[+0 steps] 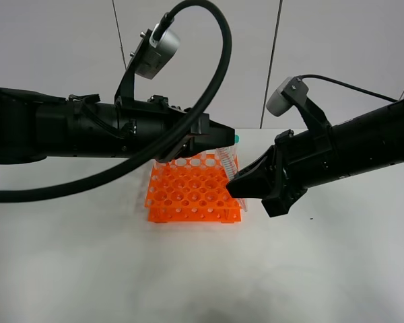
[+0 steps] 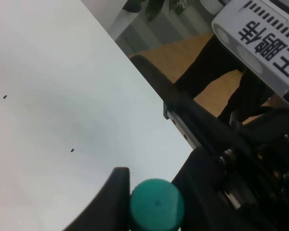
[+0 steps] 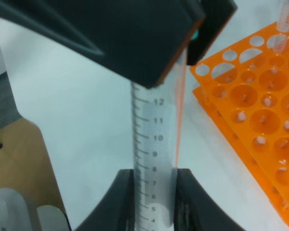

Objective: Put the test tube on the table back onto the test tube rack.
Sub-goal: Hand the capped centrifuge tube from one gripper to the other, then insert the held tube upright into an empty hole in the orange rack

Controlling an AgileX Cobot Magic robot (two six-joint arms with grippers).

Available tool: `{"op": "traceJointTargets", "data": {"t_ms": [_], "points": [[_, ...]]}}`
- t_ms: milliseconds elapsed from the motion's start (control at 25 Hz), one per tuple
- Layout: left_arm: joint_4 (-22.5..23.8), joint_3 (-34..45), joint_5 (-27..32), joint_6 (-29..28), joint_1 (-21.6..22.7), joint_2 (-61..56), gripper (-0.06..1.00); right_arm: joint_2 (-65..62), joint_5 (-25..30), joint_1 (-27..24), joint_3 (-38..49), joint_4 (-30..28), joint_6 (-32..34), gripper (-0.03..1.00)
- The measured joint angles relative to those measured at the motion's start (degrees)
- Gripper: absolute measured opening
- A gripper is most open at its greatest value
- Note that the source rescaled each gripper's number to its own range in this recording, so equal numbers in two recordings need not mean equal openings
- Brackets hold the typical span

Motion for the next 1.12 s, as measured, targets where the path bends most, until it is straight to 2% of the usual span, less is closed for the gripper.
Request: {"op": "traceJointTargets", "data": {"t_ms": [80, 160, 200, 240, 280, 320, 400, 560, 640, 920, 1120], "points": [[0.0, 0.0, 0.0, 0.0, 0.0, 0.0, 0.0, 0.0, -0.3, 0.1, 0.0, -0.1, -1.1, 0.05], [0.0, 0.0, 0.7, 0.0, 0.0, 0.0, 0.0, 0.0, -0.8, 0.1, 0.0, -0.1, -2.3, 0.29], [0.0, 0.0, 1.0, 0.0, 0.0, 0.0, 0.0, 0.0, -1.0, 0.1, 0.0, -0.1, -2.7, 0.44], [-0.1, 0.0, 1.1, 0.0, 0.0, 0.0, 0.0, 0.0, -1.3, 0.1, 0.0, -0.1, -2.9, 0.64], [-0.1, 0.0, 1.1, 0.0, 0.0, 0.0, 0.0, 0.0, -1.7, 0.1, 0.0, -0.1, -2.9, 0.76], [-0.1, 0.0, 1.1, 0.0, 0.0, 0.0, 0.0, 0.0, -2.1, 0.1, 0.0, -0.1, -2.9, 0.84], [-0.1, 0.0, 1.1, 0.0, 0.0, 0.0, 0.0, 0.0, -2.4, 0.1, 0.0, -0.1, -2.5, 0.95], [-0.1, 0.0, 1.0, 0.0, 0.0, 0.0, 0.0, 0.0, -1.0, 0.1, -2.0, -1.4, 0.3, 0.99], [-0.1, 0.0, 1.0, 0.0, 0.0, 0.0, 0.0, -0.5, 1.2, 0.1, -4.7, -4.0, 4.4, 1.0], [-0.1, 0.0, 1.0, 0.0, 0.0, 0.0, 0.0, -3.7, 16.3, 0.1, -18.2, -21.8, 28.9, 1.0], [-0.1, 0.0, 1.0, 0.0, 0.0, 0.0, 0.0, -4.1, 19.5, 0.1, -23.0, -35.3, 45.9, 1.0]]}}
